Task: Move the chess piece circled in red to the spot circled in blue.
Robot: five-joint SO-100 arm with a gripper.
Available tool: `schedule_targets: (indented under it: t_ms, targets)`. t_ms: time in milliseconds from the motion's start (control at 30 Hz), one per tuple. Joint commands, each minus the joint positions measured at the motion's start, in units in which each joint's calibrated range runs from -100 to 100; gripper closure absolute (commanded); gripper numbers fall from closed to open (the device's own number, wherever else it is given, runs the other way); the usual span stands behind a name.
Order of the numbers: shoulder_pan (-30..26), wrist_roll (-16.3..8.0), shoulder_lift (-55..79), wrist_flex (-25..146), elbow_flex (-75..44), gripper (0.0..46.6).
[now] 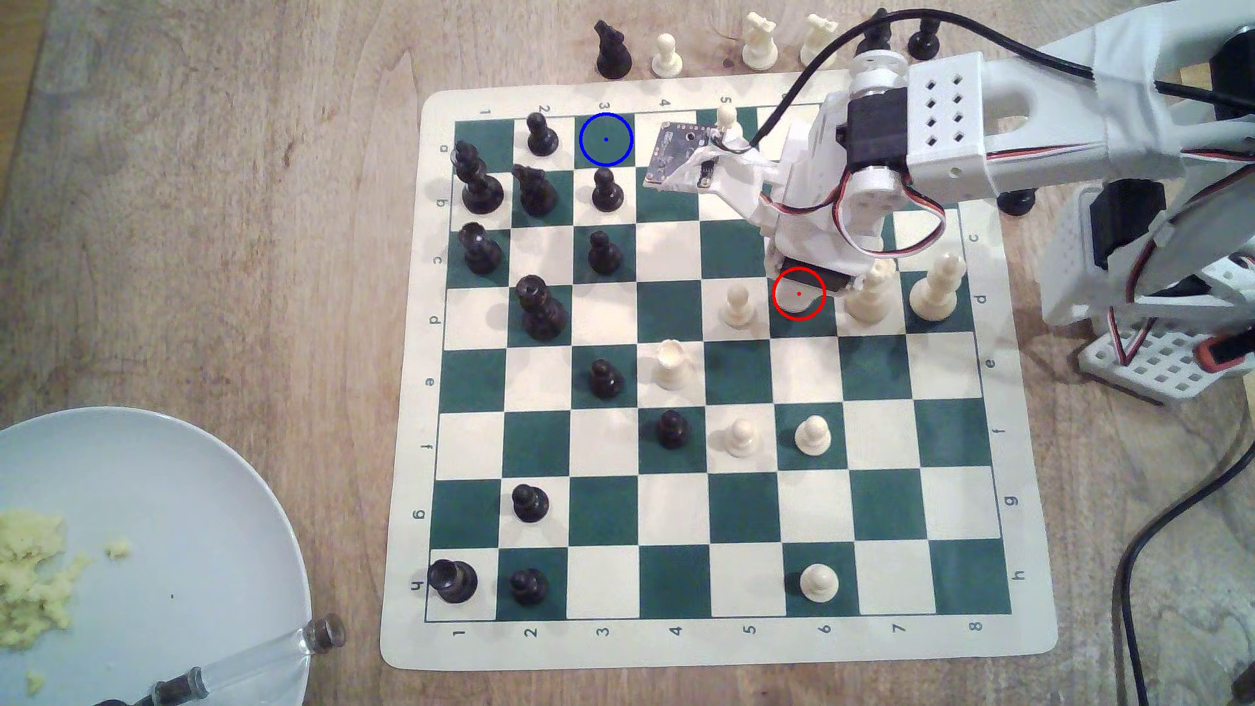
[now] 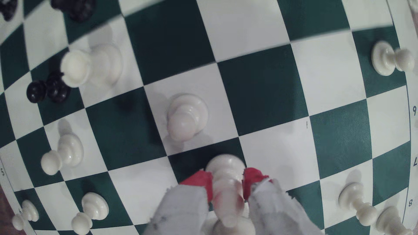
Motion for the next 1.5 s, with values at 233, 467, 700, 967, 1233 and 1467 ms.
schedule_targets:
  t_ms: [233, 467, 700, 967, 1233, 1467]
  targets:
    - [-0.55, -0.29, -1.30, 0.97, -0.72, 30.3]
    - [-0.47, 0.29, -0.88, 3.43, -0.81, 26.2]
    - [-0.55, 0.44, -0.88, 5.48, -1.08, 28.1]
    - [-0.70, 0.54, -0.29, 6.05, -1.26, 29.9]
    - [-0.94, 0.59, -0.29, 6.46, -1.35, 39.3]
    - [-1.02, 0.68, -0.79, 7.53, -1.80, 44.1]
